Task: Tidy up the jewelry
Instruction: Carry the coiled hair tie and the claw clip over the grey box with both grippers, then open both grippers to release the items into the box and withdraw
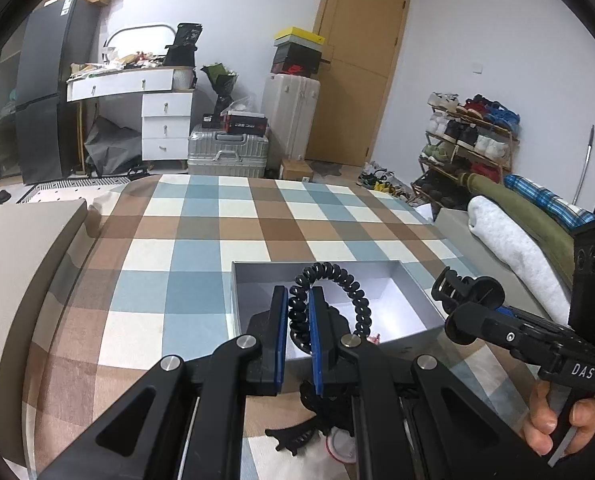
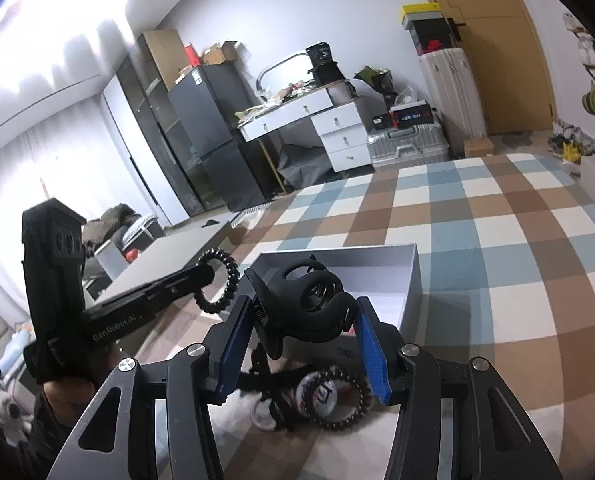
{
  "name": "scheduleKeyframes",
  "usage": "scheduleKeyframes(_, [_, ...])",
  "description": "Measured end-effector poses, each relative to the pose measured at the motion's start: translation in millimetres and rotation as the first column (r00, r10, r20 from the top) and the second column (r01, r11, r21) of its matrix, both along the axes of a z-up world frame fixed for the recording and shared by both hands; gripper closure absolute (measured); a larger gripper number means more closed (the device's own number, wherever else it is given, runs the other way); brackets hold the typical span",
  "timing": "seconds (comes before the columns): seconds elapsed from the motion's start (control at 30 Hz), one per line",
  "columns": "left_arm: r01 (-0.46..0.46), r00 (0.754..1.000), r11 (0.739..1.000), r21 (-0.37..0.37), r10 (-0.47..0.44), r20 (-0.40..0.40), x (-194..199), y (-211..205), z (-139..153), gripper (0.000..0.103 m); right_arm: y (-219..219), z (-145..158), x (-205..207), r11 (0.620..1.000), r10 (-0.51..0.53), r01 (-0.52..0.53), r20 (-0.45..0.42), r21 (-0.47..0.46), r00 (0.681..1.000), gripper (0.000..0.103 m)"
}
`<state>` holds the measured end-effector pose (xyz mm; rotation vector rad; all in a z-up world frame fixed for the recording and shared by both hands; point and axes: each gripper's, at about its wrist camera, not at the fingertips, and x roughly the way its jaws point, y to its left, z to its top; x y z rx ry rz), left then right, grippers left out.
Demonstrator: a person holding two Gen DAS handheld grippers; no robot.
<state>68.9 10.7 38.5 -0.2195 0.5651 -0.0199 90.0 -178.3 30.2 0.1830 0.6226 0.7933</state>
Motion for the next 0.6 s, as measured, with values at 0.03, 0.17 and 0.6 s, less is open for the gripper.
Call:
scheduleKeyframes(0.03, [0.0, 1.0, 1.0, -0.009, 0.0, -0.003, 1.3, 0.8, -1.0, 0.098, 0.6, -0.1, 1.9, 1.0, -0.002, 0.002, -0.004, 0.003, 1.0, 0.052])
scheduleKeyframes(0.17, [-0.01, 1.0, 1.0, -0.018, 0.01, -0.01, 4.9, 0.8, -4.0, 0.098, 0.5, 0.2, 10.7, 1.0, -0.015, 0.015, -0.011, 0.008, 1.0, 0.052])
scheduleKeyframes(0.6, [-0.022, 0.998, 0.999, 0.029, 0.024, -0.061, 20.2, -2.9, -11.7, 0.098, 8.0, -4.2, 29.1, 1.0, -0.013, 0.013, -0.062, 0.012, 0.998, 0.052])
